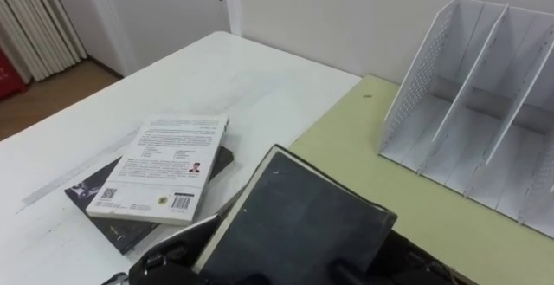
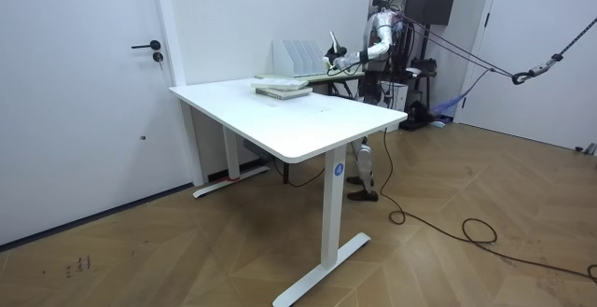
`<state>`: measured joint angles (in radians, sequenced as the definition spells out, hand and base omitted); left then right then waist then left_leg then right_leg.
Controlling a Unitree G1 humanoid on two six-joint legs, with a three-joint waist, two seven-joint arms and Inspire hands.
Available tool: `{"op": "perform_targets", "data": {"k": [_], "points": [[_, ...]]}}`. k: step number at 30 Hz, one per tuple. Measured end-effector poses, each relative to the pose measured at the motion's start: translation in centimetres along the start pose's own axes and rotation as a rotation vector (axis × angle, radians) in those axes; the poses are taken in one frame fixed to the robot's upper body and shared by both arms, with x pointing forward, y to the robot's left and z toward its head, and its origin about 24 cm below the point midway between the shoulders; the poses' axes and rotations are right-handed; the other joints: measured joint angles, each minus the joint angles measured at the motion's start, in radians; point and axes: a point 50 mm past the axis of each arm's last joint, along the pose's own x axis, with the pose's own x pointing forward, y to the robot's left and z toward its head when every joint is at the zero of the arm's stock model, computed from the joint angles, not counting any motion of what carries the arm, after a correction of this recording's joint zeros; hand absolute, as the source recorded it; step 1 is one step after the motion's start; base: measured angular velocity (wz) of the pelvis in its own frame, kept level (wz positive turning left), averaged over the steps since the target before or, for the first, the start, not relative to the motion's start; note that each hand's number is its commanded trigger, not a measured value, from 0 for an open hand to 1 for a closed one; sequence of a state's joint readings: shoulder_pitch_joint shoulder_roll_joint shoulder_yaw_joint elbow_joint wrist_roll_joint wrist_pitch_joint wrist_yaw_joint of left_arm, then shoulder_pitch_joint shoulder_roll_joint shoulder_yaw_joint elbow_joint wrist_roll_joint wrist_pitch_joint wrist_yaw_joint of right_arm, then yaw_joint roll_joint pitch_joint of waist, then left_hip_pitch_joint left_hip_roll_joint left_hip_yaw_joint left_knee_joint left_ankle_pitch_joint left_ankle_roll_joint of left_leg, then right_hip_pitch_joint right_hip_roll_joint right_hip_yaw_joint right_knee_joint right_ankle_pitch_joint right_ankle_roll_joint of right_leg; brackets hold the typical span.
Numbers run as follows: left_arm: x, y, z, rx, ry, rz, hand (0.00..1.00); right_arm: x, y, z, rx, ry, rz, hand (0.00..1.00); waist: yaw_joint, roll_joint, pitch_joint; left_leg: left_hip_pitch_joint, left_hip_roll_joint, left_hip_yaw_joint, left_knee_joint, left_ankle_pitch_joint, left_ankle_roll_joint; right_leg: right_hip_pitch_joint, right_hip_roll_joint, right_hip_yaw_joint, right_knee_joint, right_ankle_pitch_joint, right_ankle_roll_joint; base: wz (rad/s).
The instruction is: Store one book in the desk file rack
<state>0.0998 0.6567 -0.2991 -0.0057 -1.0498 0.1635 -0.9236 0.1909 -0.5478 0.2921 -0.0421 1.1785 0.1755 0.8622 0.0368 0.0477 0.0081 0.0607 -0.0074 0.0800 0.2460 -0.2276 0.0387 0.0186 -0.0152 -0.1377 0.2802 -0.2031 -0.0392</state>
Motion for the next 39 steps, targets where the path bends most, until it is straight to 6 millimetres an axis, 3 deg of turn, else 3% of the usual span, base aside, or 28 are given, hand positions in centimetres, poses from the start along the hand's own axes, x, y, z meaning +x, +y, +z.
{"op": "perform_targets", "data": {"k": [1, 10, 16, 19, 25, 30, 34, 39], "points": [[0.0, 0.0, 0.0, -0.001, 0.001, -0.001, 0.0, 0.0, 0.0, 0.0, 0.0, 0.001, 0.0, 1.0, 0.0, 0.001, 0.0003, 0.0, 0.0, 0.0, 0.002, -0.001, 0.0, 0.0, 0.0, 0.0, -0.001, 0.0, 0.0, 0.0], [-0.9, 0.6, 0.0, -0.007, 0.022, 0.053, 0.0, -1.3, -0.1, -0.5, 0.012, 0.019, -0.057, 1.0, -0.003, 0.002, 0.0, -0.007, 0.003, 0.001, 0.013, -0.01, -0.001, 0.001, 0.002, 0.001, 0.007, -0.001, -0.001, 0.0], [-1.6, 1.3, -0.7, -0.031, 0.027, 0.144, 0.0, -1.6, -0.3, -0.5, 0.001, 0.033, -0.102, 1.0, -0.008, -0.009, -0.0021, 0.005, 0.003, 0.001, 0.011, -0.009, -0.001, 0.005, 0.003, 0.004, 0.012, -0.004, -0.002, -0.01], [-2.1, 1.6, -1.3, -0.051, 0.031, 0.193, 0.0, -1.4, -0.9, 0.3, -0.06, 0.047, -0.159, 1.0, -0.02, -0.015, 0.0017, 0.006, 0.002, 0.001, 0.012, -0.009, -0.001, 0.007, 0.002, 0.003, 0.011, -0.004, -0.002, 0.0], [-2.7, 1.7, -4.7, -0.162, -0.017, 0.322, 0.0, -1.4, -2.4, 1.7, -0.192, -0.015, -0.375, 1.0, -0.05, -0.027, 0.0075, 0.017, 0.003, 0.003, -0.004, -0.009, -0.001, 0.019, 0.003, -0.001, -0.004, -0.003, -0.002, 0.0], [-1.9, 0.9, -6.8, -0.189, -0.062, 0.365, 0.0, -1.1, -2.9, 3.3, -0.444, -0.04, -0.588, 1.0, -0.062, -0.033, 0.0098, 0.021, 0.004, 0.025, -0.011, -0.008, -0.001, 0.002, 0.009, 0.025, -0.002, -0.003, -0.002, -0.13], [-2.1, 0.6, -8.1, -0.209, -0.046, 0.396, 0.0, -0.4, -3.0, 3.5, -0.578, -0.054, -0.711, 1.0, -0.076, -0.043, 0.0048, 0.025, 0.008, 0.033, -0.013, -0.008, -0.001, 0.008, 0.014, 0.036, -0.004, -0.002, -0.003, -0.11], [-2.3, 1.0, -10.7, -0.244, -0.008, 0.496, 0.0, 0.8, -3.2, 5.0, -0.786, -0.096, -0.878, 1.0, -0.088, -0.045, 0.0064, 0.035, 0.011, 0.065, -0.022, -0.009, -0.001, -0.004, 0.018, 0.058, -0.005, -0.002, -0.003, -0.14]]}}
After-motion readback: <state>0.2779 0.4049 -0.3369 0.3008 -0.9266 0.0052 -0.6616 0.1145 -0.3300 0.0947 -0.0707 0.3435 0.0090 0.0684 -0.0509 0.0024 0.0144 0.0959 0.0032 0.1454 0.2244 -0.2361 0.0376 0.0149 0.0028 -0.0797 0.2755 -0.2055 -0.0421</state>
